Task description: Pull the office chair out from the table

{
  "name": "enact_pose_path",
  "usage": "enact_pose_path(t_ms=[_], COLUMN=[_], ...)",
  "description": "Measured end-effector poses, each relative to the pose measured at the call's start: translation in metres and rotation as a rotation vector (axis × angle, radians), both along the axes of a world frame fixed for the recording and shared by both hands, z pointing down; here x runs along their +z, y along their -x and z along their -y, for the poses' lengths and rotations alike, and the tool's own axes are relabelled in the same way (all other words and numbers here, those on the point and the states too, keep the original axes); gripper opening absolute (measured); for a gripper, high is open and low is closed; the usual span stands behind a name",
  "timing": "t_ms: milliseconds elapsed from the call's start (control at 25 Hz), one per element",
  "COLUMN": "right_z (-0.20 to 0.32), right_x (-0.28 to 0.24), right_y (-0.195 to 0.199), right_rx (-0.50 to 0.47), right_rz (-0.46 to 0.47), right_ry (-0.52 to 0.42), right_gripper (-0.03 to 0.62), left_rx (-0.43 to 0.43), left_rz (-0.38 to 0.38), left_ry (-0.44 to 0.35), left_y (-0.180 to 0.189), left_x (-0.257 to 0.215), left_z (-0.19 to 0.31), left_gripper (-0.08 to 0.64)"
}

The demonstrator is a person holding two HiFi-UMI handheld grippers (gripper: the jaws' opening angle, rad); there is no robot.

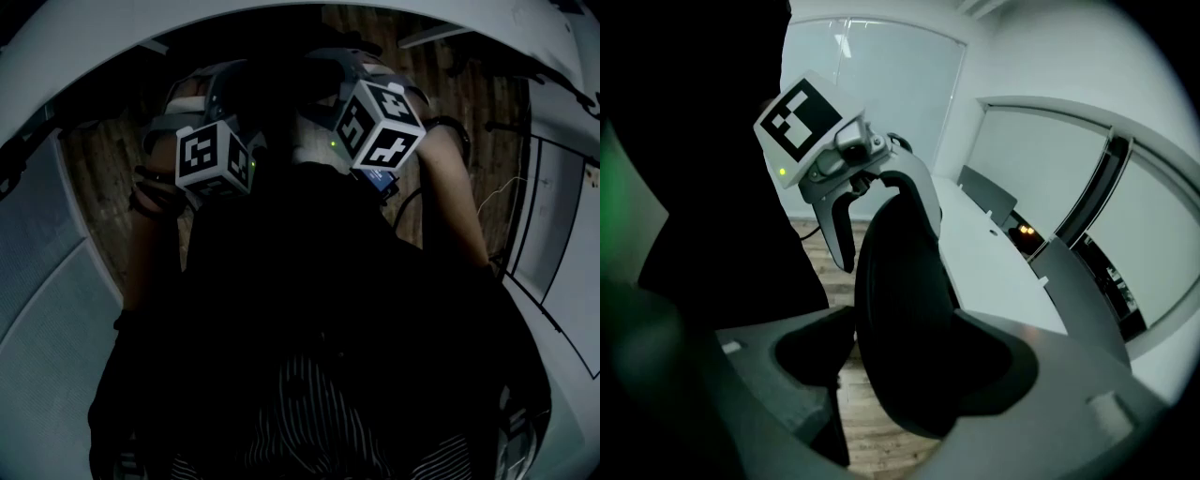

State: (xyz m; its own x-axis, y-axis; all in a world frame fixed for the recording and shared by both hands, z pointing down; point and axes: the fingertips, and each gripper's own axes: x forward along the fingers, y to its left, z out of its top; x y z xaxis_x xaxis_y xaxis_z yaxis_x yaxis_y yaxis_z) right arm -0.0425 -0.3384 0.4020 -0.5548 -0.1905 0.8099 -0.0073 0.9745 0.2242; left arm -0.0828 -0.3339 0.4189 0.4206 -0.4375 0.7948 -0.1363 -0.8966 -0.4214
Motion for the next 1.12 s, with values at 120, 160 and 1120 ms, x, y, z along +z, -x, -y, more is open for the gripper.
enact_pose_path(t_ms=[120, 160, 1120], right_z=[-0.001, 0.0, 0.027], right_x=[0.007, 0.008, 0.058], right_y=[0.0, 0.001, -0.001], right_rx=[-0.014, -0.015, -0.182], right_rz=[-0.025, -0.021, -0.335], right_ry=[0.011, 0.02, -0.386], right_gripper=[0.327, 0.328, 0.31], left_rx=[0.023, 0.028, 0.041], left_rz=[0.052, 0.068, 0.377], left_ry=[-0.016, -0.021, -0.182], left_y=[-0.001, -0.001, 0.02], left_x=[0.008, 0.012, 0.047], left_z=[0.003, 0.005, 0.03], left_gripper=[0.449, 0.449, 0.394])
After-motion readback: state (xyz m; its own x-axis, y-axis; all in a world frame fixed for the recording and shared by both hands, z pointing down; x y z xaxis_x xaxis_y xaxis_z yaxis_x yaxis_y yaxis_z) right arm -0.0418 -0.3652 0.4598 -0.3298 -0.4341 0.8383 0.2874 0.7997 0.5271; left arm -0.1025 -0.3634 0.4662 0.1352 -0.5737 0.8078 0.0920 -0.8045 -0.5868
